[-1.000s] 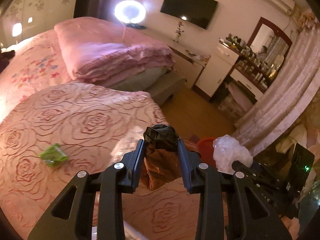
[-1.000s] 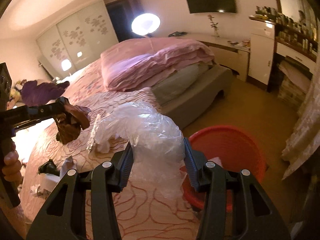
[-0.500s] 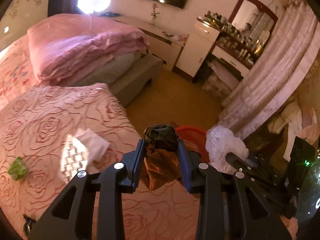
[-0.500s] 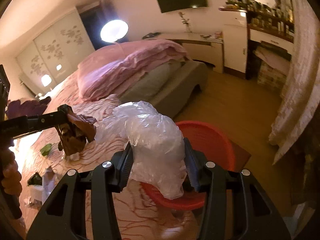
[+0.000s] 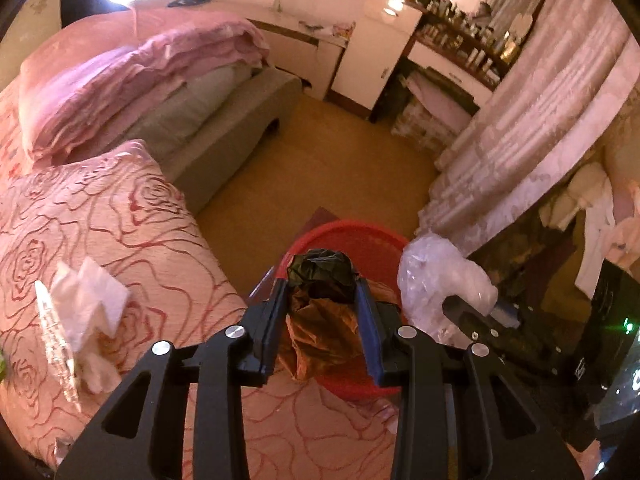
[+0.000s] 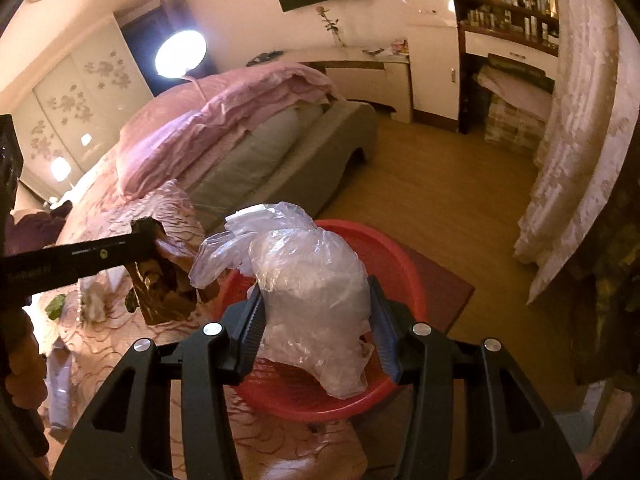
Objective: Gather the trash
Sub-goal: 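Carry both items over the red wastebasket and open both tools to drop them, then grasp a black scrap with the left tool while the right tool grasps the white paper strip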
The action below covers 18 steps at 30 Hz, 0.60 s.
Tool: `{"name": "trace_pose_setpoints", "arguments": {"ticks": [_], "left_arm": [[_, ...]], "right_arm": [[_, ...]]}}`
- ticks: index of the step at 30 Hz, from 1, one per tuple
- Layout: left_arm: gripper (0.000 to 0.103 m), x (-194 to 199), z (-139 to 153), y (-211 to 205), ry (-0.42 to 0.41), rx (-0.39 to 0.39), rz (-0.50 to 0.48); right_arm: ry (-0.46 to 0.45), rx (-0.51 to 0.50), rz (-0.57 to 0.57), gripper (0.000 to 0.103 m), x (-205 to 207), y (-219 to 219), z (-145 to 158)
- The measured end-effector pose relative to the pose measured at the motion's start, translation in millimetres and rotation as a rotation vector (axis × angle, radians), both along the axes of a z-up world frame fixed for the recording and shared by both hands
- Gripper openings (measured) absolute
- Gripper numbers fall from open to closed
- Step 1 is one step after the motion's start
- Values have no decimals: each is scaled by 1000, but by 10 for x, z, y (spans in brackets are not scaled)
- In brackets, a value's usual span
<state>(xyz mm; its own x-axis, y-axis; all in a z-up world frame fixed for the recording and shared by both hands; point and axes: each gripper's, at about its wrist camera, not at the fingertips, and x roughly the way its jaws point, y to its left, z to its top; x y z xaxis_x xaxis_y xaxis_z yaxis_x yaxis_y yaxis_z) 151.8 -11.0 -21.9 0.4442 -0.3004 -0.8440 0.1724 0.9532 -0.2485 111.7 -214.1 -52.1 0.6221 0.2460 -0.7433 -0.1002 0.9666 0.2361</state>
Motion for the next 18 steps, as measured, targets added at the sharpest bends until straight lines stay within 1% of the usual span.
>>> {"name": "trace_pose_setpoints", "arguments": {"ticks": [1, 3, 5, 8, 9, 10, 12, 18], "left_arm": [[34, 4, -17, -20, 3, -3, -4], [35, 23, -81, -41, 21, -16, -13], [38, 41, -116, -66, 33, -20, -17], [51, 56, -158, -72, 46, -23, -20], [60, 59, -163, -60, 50, -29, -19], [64, 70, -157, -48, 53, -38, -14], [66, 69, -151, -9, 51, -53, 1], [68, 8, -131, 54, 42, -41, 15]], "right_arm": [[6, -1, -5, 47, 17, -14, -24], [15, -4, -19, 49, 54, -47, -77], [23, -2, -26, 52, 79, -70, -120], [31, 0, -37, 61, 95, -103, -182], [32, -1, -42, 64, 94, -109, -195], [33, -2, -47, 68, 96, -118, -203], [35, -6, -62, 70, 101, -142, -231], [36, -2, -59, 70, 72, -142, -239]]}}
